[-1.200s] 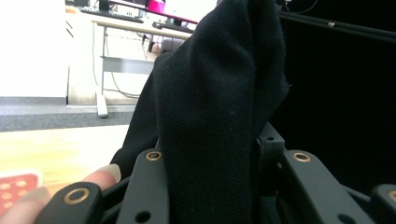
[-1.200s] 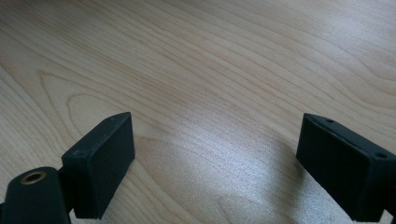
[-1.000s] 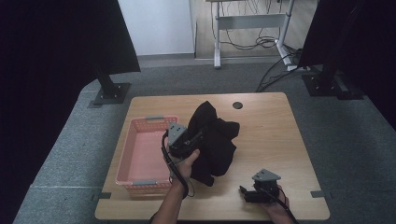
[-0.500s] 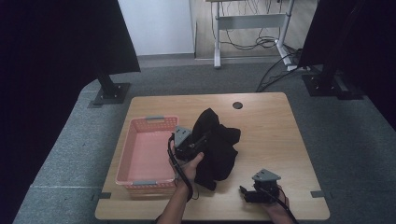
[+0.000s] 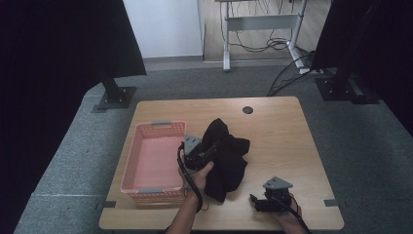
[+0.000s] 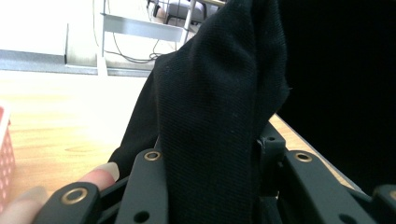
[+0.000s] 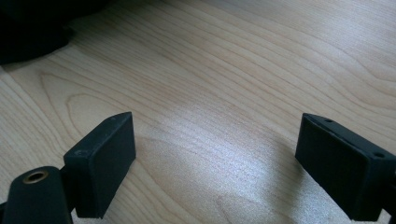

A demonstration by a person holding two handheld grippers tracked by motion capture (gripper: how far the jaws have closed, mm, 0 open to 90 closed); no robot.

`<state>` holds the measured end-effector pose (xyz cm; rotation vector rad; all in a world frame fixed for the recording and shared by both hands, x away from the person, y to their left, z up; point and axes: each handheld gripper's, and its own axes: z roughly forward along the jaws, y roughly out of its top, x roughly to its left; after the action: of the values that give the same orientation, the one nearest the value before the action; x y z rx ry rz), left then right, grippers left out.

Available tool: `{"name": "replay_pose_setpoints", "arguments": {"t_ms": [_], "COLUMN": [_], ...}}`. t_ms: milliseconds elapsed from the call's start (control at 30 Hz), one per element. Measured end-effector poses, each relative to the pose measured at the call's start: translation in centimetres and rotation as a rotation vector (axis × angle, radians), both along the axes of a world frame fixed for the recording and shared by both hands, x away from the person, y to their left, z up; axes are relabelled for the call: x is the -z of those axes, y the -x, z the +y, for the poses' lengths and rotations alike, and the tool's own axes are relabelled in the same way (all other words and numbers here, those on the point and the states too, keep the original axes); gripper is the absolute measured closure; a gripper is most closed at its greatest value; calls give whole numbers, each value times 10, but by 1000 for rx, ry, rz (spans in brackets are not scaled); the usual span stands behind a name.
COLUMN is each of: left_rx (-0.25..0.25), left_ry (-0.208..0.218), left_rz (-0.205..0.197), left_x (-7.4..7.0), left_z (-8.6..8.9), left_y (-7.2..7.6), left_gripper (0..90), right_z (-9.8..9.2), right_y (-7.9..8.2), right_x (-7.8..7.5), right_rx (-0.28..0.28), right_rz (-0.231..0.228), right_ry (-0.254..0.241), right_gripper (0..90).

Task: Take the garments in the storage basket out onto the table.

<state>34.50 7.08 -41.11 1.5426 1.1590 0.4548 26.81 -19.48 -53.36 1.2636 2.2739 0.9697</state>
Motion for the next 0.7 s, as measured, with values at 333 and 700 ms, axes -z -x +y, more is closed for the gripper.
{"name": "replay_pose_setpoints", "arguments": {"t_ms": [333, 700], "left_rx": [9, 16], "left_ry": [-26, -54], "left_rz": [28, 42], "left_x": [16, 28], "left_z": [-6, -12], "left_y": [2, 5], "left_gripper": [653, 650], "right_z": [0, 0], "right_y": [0, 0], "right_x": [0, 0], "right_rx": [-2, -2], "right_rz": [1, 1], "right_ry": [-1, -1], "right_gripper": [117, 117]}}
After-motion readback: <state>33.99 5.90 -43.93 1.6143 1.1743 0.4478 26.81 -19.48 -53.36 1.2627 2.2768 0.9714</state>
